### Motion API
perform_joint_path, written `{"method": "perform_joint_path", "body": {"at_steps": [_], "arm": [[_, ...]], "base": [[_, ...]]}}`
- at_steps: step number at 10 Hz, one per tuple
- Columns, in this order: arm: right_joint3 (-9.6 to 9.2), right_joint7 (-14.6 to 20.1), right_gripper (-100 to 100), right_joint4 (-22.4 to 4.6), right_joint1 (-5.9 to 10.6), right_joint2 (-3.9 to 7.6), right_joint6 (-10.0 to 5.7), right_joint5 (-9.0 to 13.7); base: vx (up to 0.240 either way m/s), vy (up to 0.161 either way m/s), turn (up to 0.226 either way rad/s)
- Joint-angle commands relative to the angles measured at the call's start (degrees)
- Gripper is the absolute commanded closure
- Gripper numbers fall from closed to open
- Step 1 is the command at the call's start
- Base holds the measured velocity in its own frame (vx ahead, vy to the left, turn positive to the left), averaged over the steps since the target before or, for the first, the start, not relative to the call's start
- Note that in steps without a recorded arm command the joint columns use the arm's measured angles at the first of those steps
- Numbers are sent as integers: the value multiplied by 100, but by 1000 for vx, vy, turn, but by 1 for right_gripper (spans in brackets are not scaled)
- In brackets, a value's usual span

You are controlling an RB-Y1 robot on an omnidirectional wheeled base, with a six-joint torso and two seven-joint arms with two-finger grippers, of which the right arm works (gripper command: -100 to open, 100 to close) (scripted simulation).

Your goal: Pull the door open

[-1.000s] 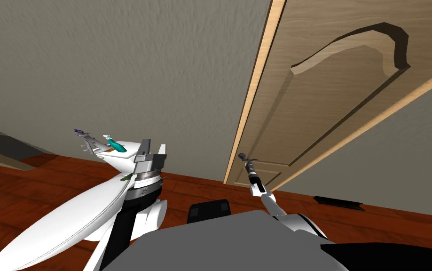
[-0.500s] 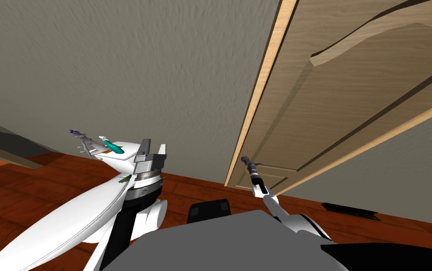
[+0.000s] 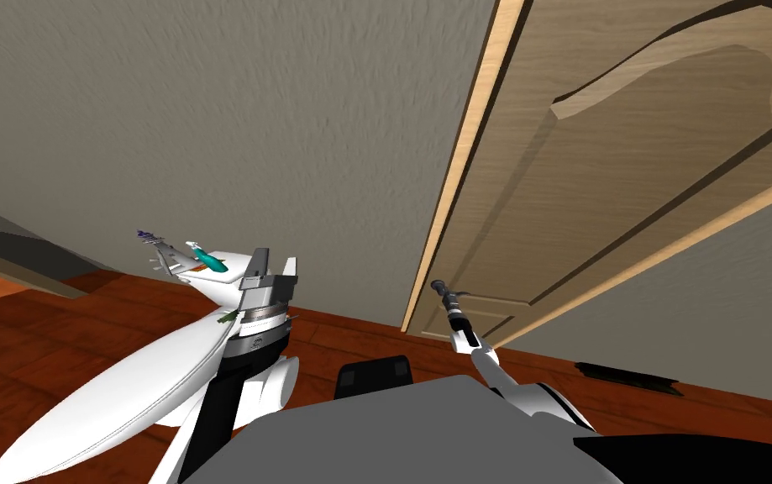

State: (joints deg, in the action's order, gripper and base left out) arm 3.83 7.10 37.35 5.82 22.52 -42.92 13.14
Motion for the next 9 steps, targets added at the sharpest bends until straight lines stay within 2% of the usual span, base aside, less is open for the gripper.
{"method": "perform_joint_path", "body": {"at_steps": [1,5,9], "arm": [[-75,67,100,16,-26,26,-23,-34],[-344,347,100,106,-124,201,-111,-153],[-598,610,100,190,-216,365,-194,-265]], "base": [[-180,-54,86],[-205,-56,101],[-248,-55,106]]}}
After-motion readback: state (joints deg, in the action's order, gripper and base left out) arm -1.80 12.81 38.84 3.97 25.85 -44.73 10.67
